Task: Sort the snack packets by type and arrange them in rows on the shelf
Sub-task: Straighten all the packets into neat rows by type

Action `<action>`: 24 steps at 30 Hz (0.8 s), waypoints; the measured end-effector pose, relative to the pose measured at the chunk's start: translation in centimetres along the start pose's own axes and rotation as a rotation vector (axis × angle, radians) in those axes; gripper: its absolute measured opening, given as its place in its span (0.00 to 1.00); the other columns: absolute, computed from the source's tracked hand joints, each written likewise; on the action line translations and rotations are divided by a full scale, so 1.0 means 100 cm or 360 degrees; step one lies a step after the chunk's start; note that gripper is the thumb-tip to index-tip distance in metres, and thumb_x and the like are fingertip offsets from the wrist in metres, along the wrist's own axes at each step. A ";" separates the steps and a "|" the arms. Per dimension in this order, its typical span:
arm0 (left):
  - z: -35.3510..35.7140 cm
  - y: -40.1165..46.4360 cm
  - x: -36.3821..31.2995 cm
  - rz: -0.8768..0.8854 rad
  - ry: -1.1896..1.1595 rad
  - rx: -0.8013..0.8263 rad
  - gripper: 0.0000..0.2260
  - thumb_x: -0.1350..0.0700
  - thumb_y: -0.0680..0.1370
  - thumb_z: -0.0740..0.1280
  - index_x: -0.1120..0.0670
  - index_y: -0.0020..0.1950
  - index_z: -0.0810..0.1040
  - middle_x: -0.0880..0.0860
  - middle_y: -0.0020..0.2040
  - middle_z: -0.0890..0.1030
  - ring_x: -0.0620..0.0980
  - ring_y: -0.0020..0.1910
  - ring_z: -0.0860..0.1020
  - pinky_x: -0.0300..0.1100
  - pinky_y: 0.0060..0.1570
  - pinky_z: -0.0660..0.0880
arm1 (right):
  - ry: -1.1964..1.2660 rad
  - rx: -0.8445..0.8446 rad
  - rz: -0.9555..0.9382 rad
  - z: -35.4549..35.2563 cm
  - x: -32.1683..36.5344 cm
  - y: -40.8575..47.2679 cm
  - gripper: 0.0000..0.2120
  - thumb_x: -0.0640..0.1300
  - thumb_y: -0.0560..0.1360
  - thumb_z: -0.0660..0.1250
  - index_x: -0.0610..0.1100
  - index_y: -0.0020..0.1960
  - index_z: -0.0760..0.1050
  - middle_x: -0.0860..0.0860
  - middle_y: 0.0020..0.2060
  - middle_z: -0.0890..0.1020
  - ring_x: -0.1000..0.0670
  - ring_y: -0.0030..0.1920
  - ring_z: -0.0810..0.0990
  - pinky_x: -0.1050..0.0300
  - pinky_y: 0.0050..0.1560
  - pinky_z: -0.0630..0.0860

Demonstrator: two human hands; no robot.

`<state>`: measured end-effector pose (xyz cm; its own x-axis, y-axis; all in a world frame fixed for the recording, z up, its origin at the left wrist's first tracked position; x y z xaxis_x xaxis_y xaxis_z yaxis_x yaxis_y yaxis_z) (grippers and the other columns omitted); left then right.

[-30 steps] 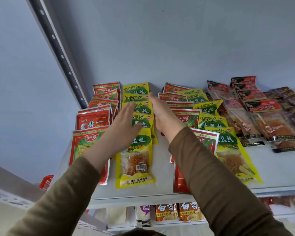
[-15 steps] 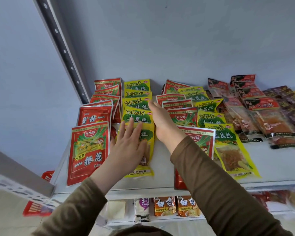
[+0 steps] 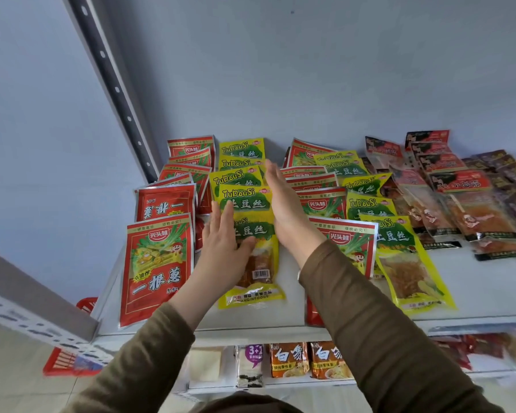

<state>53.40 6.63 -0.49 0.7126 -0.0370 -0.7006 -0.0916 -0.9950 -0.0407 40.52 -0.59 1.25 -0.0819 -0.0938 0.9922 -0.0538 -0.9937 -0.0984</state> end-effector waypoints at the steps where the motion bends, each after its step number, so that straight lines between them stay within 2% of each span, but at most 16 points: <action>1: -0.001 -0.004 0.005 0.0005 -0.0075 -0.0022 0.36 0.49 0.84 0.63 0.44 0.84 0.42 0.48 0.84 0.37 0.53 0.83 0.40 0.56 0.80 0.47 | 0.0038 0.0040 0.0008 -0.002 0.000 -0.003 0.32 0.69 0.80 0.54 0.60 0.81 0.56 0.58 0.81 0.56 0.51 0.80 0.57 0.41 0.78 0.55; 4: -0.005 -0.010 0.010 -0.0060 -0.0348 0.0003 0.37 0.51 0.85 0.63 0.40 0.83 0.40 0.45 0.84 0.40 0.50 0.83 0.45 0.58 0.79 0.59 | 0.0113 0.0136 0.0111 -0.010 -0.002 -0.014 0.34 0.72 0.77 0.56 0.59 0.79 0.61 0.55 0.79 0.65 0.49 0.78 0.63 0.38 0.77 0.59; 6: -0.006 -0.006 0.008 -0.0098 -0.0435 0.0018 0.37 0.52 0.85 0.63 0.41 0.83 0.40 0.46 0.85 0.43 0.50 0.83 0.48 0.58 0.78 0.60 | 0.0105 0.0143 0.0182 -0.014 -0.007 -0.022 0.34 0.71 0.78 0.57 0.57 0.79 0.62 0.54 0.78 0.67 0.48 0.78 0.64 0.39 0.77 0.60; 10: -0.004 0.004 0.001 -0.0118 -0.0611 0.0043 0.38 0.56 0.85 0.63 0.45 0.84 0.38 0.48 0.85 0.49 0.52 0.82 0.55 0.58 0.78 0.61 | 0.0002 0.0088 0.0246 -0.012 -0.021 -0.041 0.31 0.67 0.80 0.55 0.59 0.80 0.59 0.56 0.79 0.62 0.50 0.79 0.60 0.43 0.78 0.58; 12: -0.003 0.007 0.002 -0.0131 -0.0638 0.0043 0.39 0.57 0.84 0.64 0.47 0.84 0.39 0.49 0.85 0.50 0.52 0.83 0.53 0.57 0.79 0.59 | -0.0045 0.0085 0.0240 -0.010 -0.025 -0.047 0.30 0.67 0.81 0.54 0.60 0.80 0.57 0.58 0.80 0.60 0.51 0.79 0.58 0.43 0.78 0.57; 14: -0.006 0.009 0.004 -0.0153 -0.0671 0.0033 0.38 0.58 0.84 0.64 0.46 0.84 0.40 0.50 0.84 0.54 0.54 0.82 0.56 0.58 0.78 0.61 | -0.0077 0.0088 0.0206 -0.009 -0.024 -0.047 0.29 0.66 0.81 0.54 0.60 0.80 0.56 0.59 0.80 0.59 0.53 0.79 0.57 0.50 0.76 0.57; 16: -0.014 0.016 0.004 -0.0166 -0.0777 0.0001 0.35 0.59 0.84 0.64 0.44 0.84 0.46 0.51 0.80 0.66 0.54 0.77 0.68 0.57 0.71 0.71 | -0.0091 0.0084 0.0183 -0.010 -0.019 -0.043 0.29 0.65 0.82 0.53 0.60 0.81 0.55 0.59 0.80 0.59 0.54 0.78 0.58 0.55 0.71 0.57; 18: -0.025 0.028 -0.003 -0.0160 -0.0857 -0.0065 0.30 0.62 0.84 0.64 0.45 0.82 0.55 0.50 0.71 0.75 0.52 0.68 0.77 0.51 0.62 0.79 | -0.0081 0.0079 0.0172 -0.007 -0.013 -0.034 0.29 0.63 0.83 0.53 0.57 0.81 0.54 0.57 0.80 0.59 0.52 0.79 0.58 0.54 0.74 0.57; 20: -0.031 0.043 -0.010 -0.0181 -0.0851 -0.0072 0.29 0.62 0.83 0.64 0.46 0.81 0.57 0.50 0.70 0.76 0.53 0.66 0.78 0.54 0.63 0.78 | -0.0136 0.0057 0.0164 -0.003 -0.009 -0.029 0.30 0.63 0.83 0.53 0.56 0.82 0.53 0.56 0.81 0.57 0.51 0.80 0.57 0.56 0.70 0.58; 24: -0.029 0.057 -0.015 -0.0286 -0.0888 -0.0020 0.32 0.61 0.83 0.64 0.45 0.82 0.53 0.52 0.69 0.76 0.54 0.62 0.80 0.57 0.63 0.78 | -0.0188 0.0045 0.0144 0.003 -0.010 -0.028 0.29 0.63 0.84 0.51 0.55 0.82 0.53 0.56 0.81 0.58 0.51 0.79 0.57 0.57 0.65 0.59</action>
<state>53.86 0.77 2.39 0.2420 0.1837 -0.9527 0.0077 -0.9822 -0.1875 41.01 2.25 0.59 0.0324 -0.1880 0.9816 -0.0234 -0.9820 -0.1873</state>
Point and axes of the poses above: each hand's wrist, its own y-axis towards the middle knuckle, its own z-axis out of the palm, x = y × z, the point moved 1 cm from there along y, towards the middle knuckle
